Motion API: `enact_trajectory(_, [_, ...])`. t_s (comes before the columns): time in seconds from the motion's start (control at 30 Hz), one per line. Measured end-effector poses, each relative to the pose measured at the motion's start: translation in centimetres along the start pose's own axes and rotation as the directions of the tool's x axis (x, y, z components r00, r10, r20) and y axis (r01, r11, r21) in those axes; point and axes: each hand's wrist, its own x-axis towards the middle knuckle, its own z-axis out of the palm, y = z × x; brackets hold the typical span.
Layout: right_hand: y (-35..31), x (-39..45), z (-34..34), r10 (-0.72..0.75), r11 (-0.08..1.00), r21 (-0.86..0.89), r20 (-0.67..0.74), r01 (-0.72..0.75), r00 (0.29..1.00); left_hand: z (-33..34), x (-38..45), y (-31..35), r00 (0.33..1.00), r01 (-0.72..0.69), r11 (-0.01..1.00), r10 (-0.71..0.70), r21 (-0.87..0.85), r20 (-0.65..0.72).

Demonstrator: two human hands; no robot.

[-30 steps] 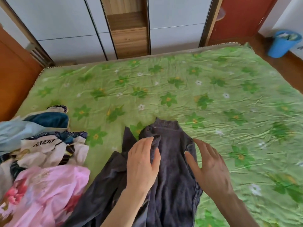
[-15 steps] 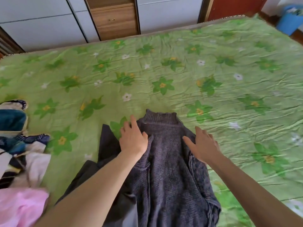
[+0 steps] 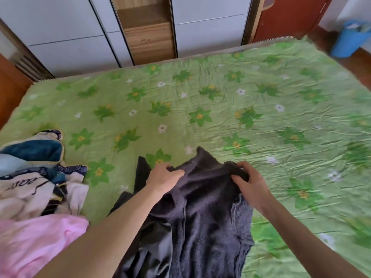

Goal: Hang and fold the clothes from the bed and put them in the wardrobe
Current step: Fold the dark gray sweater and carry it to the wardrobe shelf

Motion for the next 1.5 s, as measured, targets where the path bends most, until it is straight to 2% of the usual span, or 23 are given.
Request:
enact_trajectory(0.07, [-2.1, -2.5, -2.9, -0.017, 1.000, -0.012, 0.003, 0.017, 1.000, -2.0, -3.1, 0.4, 0.993, -0.080, 0.996, 0.082, 0.027, -0.085])
enact_trajectory(0.23, [-8.9, -10.5, -10.7, -0.151, 0.982, -0.112, -0.009, 0.149, 0.988, -7.5, -12.5, 2.1, 0.956, -0.268, 0.963, 0.268, 0.012, -0.118])
enact_trajectory(0.47, [-16.0, -22.6, -19.2, -0.323, 0.929, -0.207, -0.046, 0.307, 0.945, -13.5, -27.0, 3.9, 0.913, -0.380, 0.919, 0.357, -0.099, -0.197])
enact_trajectory(0.6, [-18.7, -28.8, -22.3, -0.379, 0.907, -0.195, 0.008, 0.373, 0.926, -14.7, -33.3, 3.7, 0.859, -0.492, 0.857, 0.451, -0.150, -0.242])
enact_trajectory(0.77, [-22.3, -35.0, -26.0, -0.429, 0.897, -0.155, -0.078, 0.414, 0.900, -15.7, -38.6, 4.5, 0.787, -0.592, 0.786, 0.517, -0.178, -0.338])
enact_trajectory(0.83, [-23.9, -36.8, -28.1, -0.459, 0.883, -0.173, -0.119, 0.436, 0.881, -16.0, -40.4, 5.6, 0.775, -0.614, 0.774, 0.555, -0.154, -0.303])
enact_trajectory(1.0, [-26.0, -39.1, -33.5, -0.491, 0.871, -0.148, -0.236, 0.468, 0.838, -15.8, -44.4, 9.0, 0.751, -0.659, 0.752, 0.655, -0.026, -0.086])
enact_trajectory(1.07, [-25.6, -39.6, -35.2, -0.494, 0.870, -0.139, -0.252, 0.474, 0.832, -14.9, -45.2, 10.0, 0.729, -0.681, 0.732, 0.677, -0.005, -0.103])
enact_trajectory(1.17, [-23.8, -39.7, -37.5, -0.477, 0.876, -0.178, -0.185, 0.448, 0.859, -12.8, -46.3, 11.6, 0.709, -0.694, 0.719, 0.680, -0.016, -0.185])
enact_trajectory(1.3, [-20.9, -38.5, -41.9, -0.435, 0.868, -0.270, -0.012, 0.416, 0.900, -9.5, -47.1, 13.5, 0.730, -0.666, 0.745, 0.662, 0.039, -0.168])
enact_trajectory(1.4, [-18.8, -36.4, -45.9, -0.451, 0.832, -0.321, 0.083, 0.452, 0.889, -6.7, -48.0, 14.4, 0.759, -0.631, 0.775, 0.627, 0.041, -0.175])
enact_trajectory(1.5, [-17.3, -34.2, -49.8, -0.501, 0.772, -0.397, 0.099, 0.496, 0.860, -4.3, -49.1, 15.6, 0.781, -0.579, 0.814, 0.568, 0.038, -0.259])
